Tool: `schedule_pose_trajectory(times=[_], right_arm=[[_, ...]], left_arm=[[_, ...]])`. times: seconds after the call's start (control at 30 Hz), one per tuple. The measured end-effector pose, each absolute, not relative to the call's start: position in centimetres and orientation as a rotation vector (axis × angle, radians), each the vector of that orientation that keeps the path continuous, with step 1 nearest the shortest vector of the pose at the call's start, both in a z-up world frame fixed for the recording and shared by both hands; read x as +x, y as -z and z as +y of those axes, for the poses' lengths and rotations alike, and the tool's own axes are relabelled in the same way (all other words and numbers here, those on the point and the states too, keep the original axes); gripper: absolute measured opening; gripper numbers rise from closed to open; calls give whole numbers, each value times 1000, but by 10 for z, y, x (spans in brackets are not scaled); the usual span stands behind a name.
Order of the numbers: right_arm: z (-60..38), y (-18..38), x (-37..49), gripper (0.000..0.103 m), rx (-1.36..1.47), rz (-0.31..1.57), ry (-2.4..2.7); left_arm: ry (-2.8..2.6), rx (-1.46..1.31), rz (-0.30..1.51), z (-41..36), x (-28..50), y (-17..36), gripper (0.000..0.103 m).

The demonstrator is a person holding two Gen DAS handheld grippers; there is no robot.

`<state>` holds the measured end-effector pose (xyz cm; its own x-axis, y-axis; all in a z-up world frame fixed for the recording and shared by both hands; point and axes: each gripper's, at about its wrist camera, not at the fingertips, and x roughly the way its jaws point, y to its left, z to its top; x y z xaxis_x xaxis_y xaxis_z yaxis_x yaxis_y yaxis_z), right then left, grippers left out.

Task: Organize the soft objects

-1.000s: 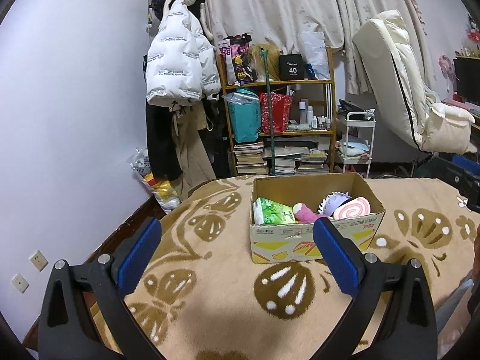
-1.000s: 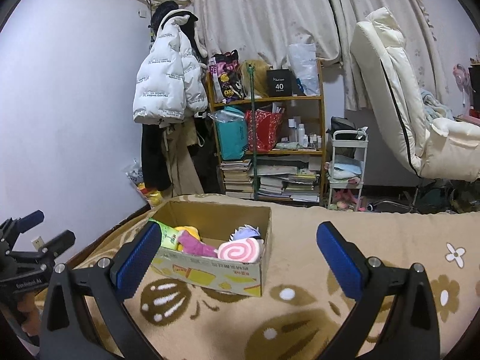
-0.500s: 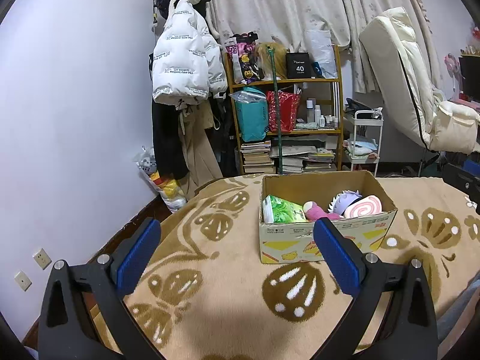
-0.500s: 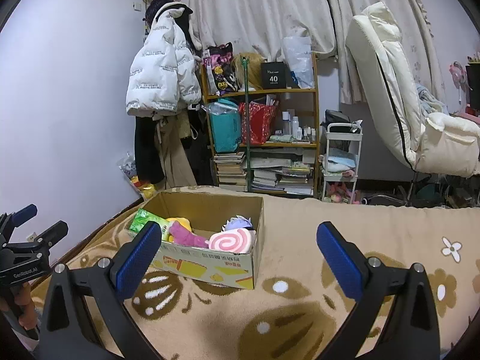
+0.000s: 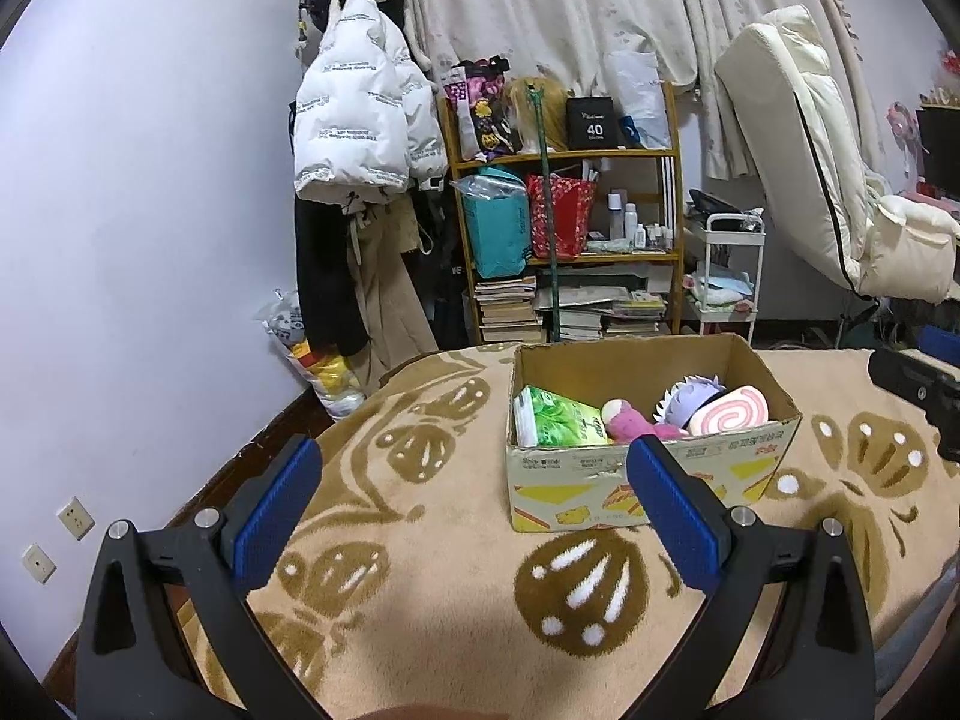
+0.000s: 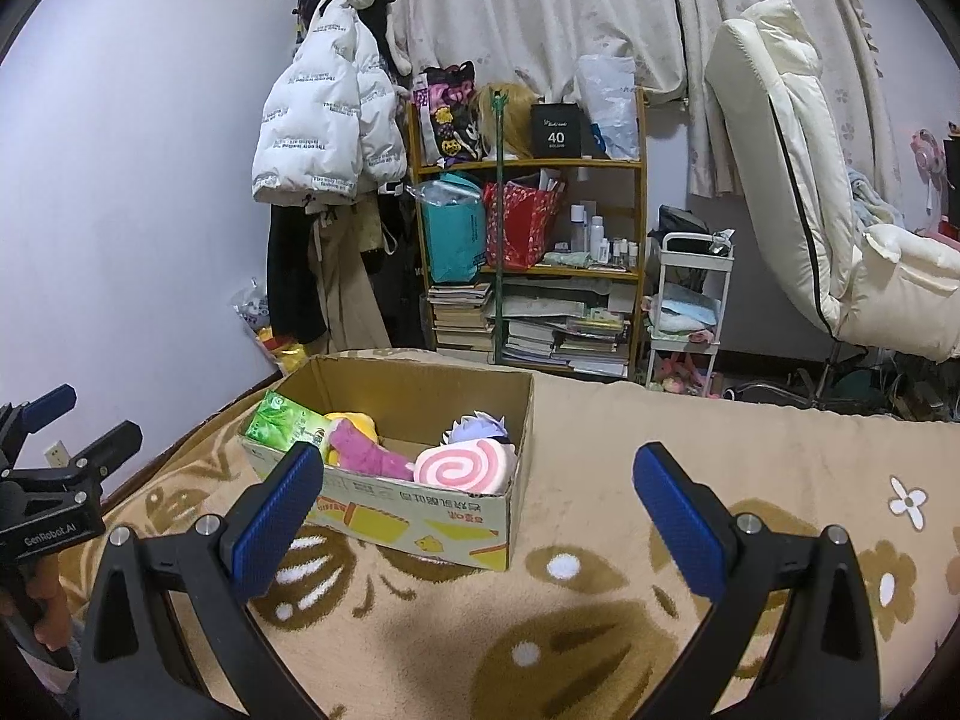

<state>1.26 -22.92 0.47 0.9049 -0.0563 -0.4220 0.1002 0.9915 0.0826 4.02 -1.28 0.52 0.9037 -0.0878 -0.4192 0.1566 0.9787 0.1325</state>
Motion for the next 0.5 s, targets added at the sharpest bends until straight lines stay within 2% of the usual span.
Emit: schedule_pose_trajectory(times=[0.5], right_arm=[[-230, 3, 19, 103, 103, 450, 87]], left_arm=[[122, 158, 422, -12, 41, -5, 101]])
